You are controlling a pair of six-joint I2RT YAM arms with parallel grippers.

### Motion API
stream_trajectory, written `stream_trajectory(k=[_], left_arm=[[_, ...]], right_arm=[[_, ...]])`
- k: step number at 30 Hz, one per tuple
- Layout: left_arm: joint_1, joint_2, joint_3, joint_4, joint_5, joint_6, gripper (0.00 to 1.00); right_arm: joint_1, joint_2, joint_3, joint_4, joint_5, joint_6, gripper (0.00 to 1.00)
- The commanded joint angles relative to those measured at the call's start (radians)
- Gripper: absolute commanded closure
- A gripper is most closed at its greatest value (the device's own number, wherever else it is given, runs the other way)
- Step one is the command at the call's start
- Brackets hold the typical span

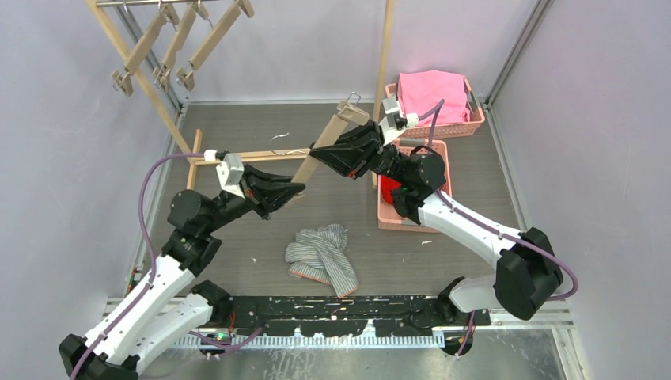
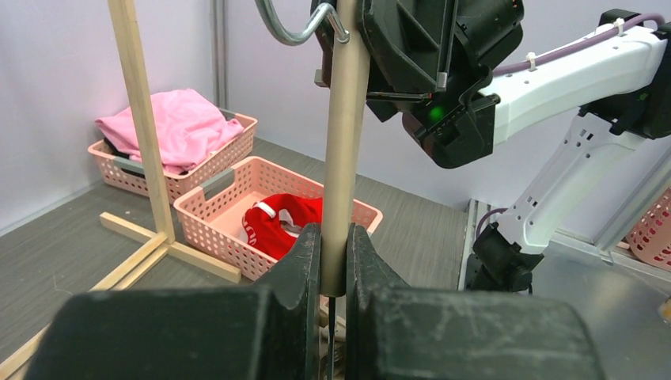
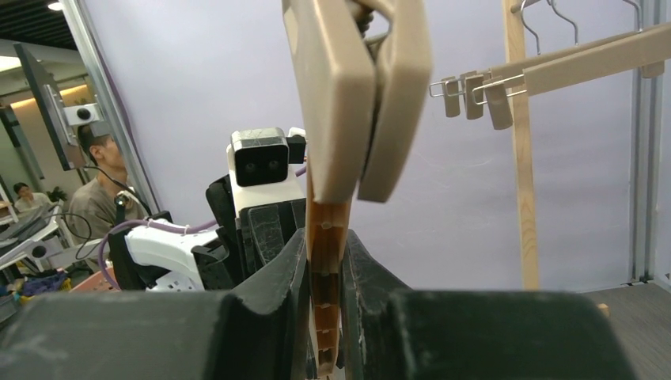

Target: Remove the underwear clipped to the hanger

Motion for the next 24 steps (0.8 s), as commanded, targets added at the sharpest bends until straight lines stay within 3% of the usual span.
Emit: stream_trajectory(k=[1, 11, 15, 18, 20, 22, 24], left_arm=[[0.001, -0.042, 0.041, 0.070, 0.000, 0.010, 1.00], [0.001, -0.042, 0.124, -0.054, 0.040, -0.002, 1.00], [0.001, -0.048, 0.209, -0.214, 0.000, 0.032, 1.00], [0.002, -0.054, 0.262, -0.296, -0.007, 0.046, 1.00], [0.001, -0.062, 0.279, -0.328, -0.013, 0.047, 1.00], [0.001, -0.069, 0.292, -0.365, -0.031, 0.050, 1.00], [0.001, -0.077, 0.302, -0.405, -0.050, 0.061, 1.00]], right_arm=[[0.003, -0.034, 0.001, 0.028, 0.046, -0.026, 0.99], [0.004, -0.013, 0.002, 0.052, 0.040, 0.002, 0.99], [0.003, -0.017, -0.003, 0.008, 0.034, -0.012, 0.96], [0.004, -0.022, -0.015, -0.034, 0.035, -0.037, 0.77], [0.004, -0.027, -0.034, -0.041, 0.042, -0.051, 0.55], [0.004, -0.027, -0.042, -0.052, 0.043, -0.068, 0.46], [0.004, -0.026, -0.046, -0.071, 0.040, -0.082, 0.30]])
